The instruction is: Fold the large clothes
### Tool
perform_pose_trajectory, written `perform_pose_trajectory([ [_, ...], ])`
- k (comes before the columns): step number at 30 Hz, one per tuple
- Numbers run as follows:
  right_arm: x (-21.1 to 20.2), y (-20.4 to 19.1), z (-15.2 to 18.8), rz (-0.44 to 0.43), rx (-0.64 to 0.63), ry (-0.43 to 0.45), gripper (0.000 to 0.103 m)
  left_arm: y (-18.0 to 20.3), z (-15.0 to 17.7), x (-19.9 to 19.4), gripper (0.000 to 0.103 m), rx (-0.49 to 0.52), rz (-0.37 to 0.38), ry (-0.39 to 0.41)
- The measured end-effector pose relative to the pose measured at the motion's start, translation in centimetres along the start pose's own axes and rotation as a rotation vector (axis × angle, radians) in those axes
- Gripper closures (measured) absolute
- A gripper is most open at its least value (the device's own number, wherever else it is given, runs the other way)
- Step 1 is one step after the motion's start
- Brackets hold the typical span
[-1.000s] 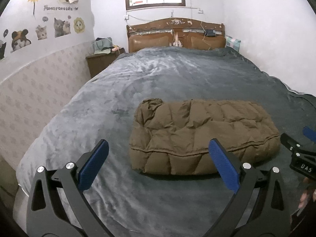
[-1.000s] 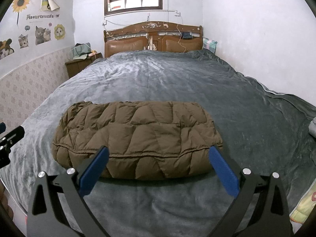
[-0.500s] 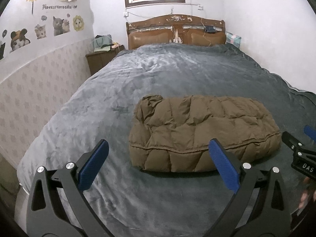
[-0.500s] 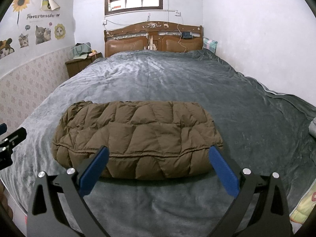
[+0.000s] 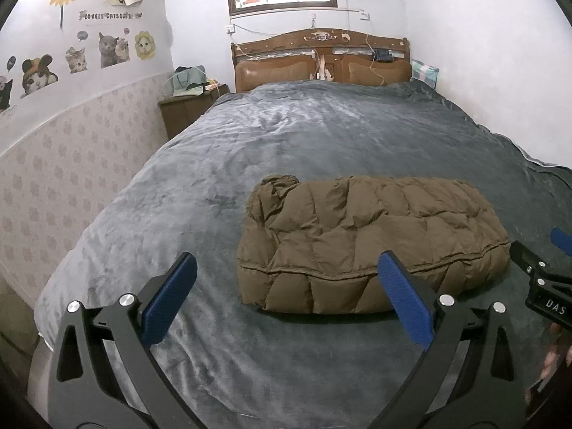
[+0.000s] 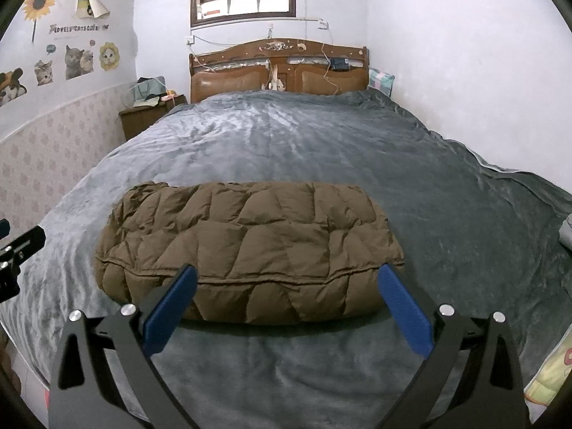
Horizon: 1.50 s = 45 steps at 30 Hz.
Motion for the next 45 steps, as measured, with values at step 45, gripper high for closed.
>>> perform_pose_trajectory([
  [45,0.38,0.2,0.05,0.002,-0.003,-0.005,0.002,0.45,-0.13,-0.33,0.003,0.03,0.028,0.001],
])
Point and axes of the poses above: each gripper's, at about its wrist camera, not at the fingertips, and x roughly the way its jaws point, y to its right, z to its underside, the point moved 8 cm from there along x, roughly the way its jaws point, and after that the axes turned 11 degrees about -x, right-handed, at the moved point
